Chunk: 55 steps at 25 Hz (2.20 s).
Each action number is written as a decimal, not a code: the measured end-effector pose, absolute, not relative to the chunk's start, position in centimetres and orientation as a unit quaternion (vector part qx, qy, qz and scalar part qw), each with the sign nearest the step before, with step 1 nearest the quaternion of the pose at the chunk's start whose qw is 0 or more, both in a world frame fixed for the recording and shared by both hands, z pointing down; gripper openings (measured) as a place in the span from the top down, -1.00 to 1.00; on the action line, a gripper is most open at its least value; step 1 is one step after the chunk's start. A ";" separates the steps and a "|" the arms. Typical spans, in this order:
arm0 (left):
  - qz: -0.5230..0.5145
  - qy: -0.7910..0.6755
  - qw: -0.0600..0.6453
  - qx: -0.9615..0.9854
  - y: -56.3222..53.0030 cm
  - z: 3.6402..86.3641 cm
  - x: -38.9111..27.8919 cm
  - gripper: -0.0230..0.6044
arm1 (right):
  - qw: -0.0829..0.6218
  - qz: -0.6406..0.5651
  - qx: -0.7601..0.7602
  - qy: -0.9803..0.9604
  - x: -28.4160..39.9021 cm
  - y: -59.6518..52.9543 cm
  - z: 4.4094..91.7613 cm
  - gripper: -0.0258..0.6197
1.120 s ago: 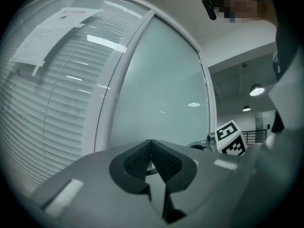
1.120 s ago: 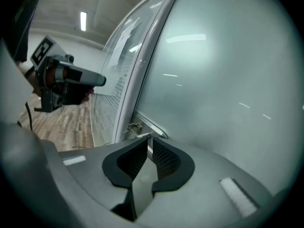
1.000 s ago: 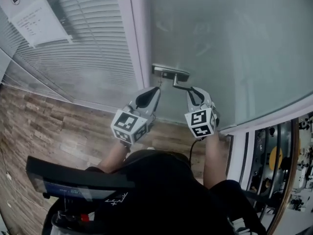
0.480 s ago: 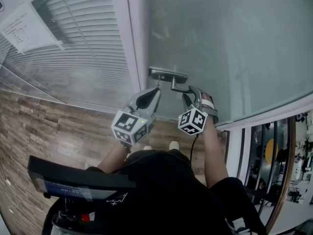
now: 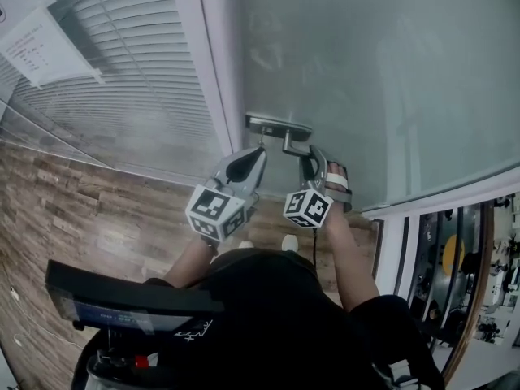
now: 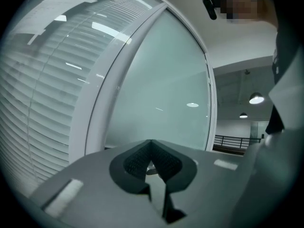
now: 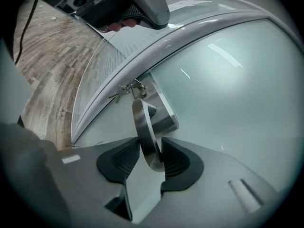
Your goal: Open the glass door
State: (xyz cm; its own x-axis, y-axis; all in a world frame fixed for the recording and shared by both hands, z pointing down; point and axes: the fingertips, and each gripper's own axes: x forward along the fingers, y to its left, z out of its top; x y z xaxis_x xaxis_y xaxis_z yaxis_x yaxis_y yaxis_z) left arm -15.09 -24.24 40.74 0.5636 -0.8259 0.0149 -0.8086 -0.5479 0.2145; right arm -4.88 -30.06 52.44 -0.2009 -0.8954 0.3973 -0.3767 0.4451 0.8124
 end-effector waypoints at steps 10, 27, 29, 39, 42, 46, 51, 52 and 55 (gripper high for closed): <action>-0.032 -0.468 0.102 0.877 -24.7 41.1 -15.3 0.92 | 0.303 -0.084 0.484 -0.816 -6.0 -30.3 55.4 0.48; -0.037 -0.462 0.084 0.882 -26.4 39.9 -15.7 0.92 | 0.378 -0.167 0.462 -0.785 -5.5 -35.1 54.6 0.51; -0.039 -0.463 0.082 0.882 -26.5 39.8 -15.6 0.92 | 0.388 -0.179 0.458 -0.780 -5.5 -35.6 54.3 0.51; -0.043 -0.459 0.090 0.883 -26.5 39.8 -16.2 0.92 | 0.418 -0.236 0.465 -0.744 -5.0 -37.5 52.2 0.40; -0.042 -0.460 0.092 0.882 -26.4 40.1 -16.7 0.92 | 0.411 -0.220 0.470 -0.750 -5.0 -37.8 51.9 0.35; -0.044 -0.454 0.091 0.885 -26.4 39.8 -17.0 0.92 | 0.409 -0.200 0.465 -0.759 -5.0 -38.4 51.9 0.35; -0.043 -0.442 0.097 0.891 -26.0 40.2 -17.0 0.92 | 0.411 -0.171 0.435 -0.783 -5.0 -38.9 51.9 0.35; -0.041 -0.440 0.100 0.891 -26.0 40.4 -16.9 0.92 | 0.409 -0.169 0.433 -0.785 -5.0 -39.1 51.9 0.36; -0.037 -0.437 0.107 0.892 -26.2 41.0 -16.4 0.92 | 0.403 -0.165 0.435 -0.788 -4.9 -39.8 51.8 0.36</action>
